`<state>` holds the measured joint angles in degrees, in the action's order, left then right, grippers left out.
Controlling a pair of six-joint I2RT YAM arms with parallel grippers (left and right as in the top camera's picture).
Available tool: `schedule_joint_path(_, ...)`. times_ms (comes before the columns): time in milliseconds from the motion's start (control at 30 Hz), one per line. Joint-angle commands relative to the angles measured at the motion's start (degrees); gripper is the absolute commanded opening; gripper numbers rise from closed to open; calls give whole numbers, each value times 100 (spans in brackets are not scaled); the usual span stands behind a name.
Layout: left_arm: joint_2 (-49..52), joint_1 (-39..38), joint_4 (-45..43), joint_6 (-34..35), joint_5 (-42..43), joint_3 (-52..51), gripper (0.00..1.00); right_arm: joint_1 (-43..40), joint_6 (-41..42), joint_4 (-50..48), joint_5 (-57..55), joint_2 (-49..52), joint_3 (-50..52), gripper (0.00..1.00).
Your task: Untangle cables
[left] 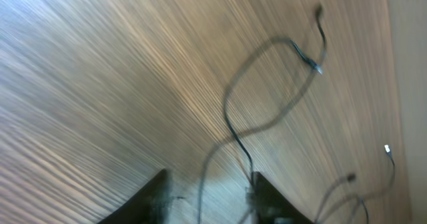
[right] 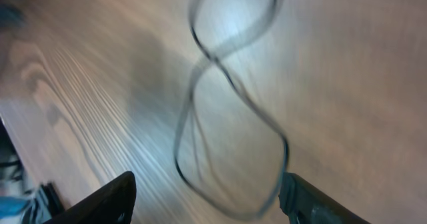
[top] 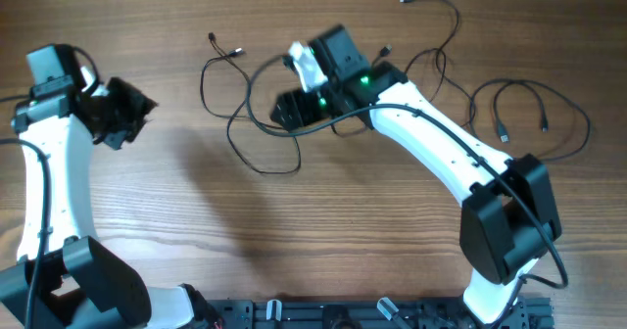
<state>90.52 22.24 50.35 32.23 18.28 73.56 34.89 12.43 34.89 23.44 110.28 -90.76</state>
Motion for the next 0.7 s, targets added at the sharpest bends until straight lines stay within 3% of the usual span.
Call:
schedule_joint_path(0, 24, 203, 142, -2, -251, 2, 100, 356, -199, -280, -1010, 70, -247, 70)
schedule_joint_path(267, 24, 201, 179, -2, -251, -2, 100, 1058, -343, -1731, -1965, 981, -247, 66)
schedule_joint_path(367, 24, 199, 179, -2, -249, -2, 100, 1235, -345, -2166, -2262, 1434, -247, 76)
schedule_joint_path(667, 24, 199, 179, -2, -251, -2, 100, 1329, -203, -2623, -1829, 2677, -245, 82)
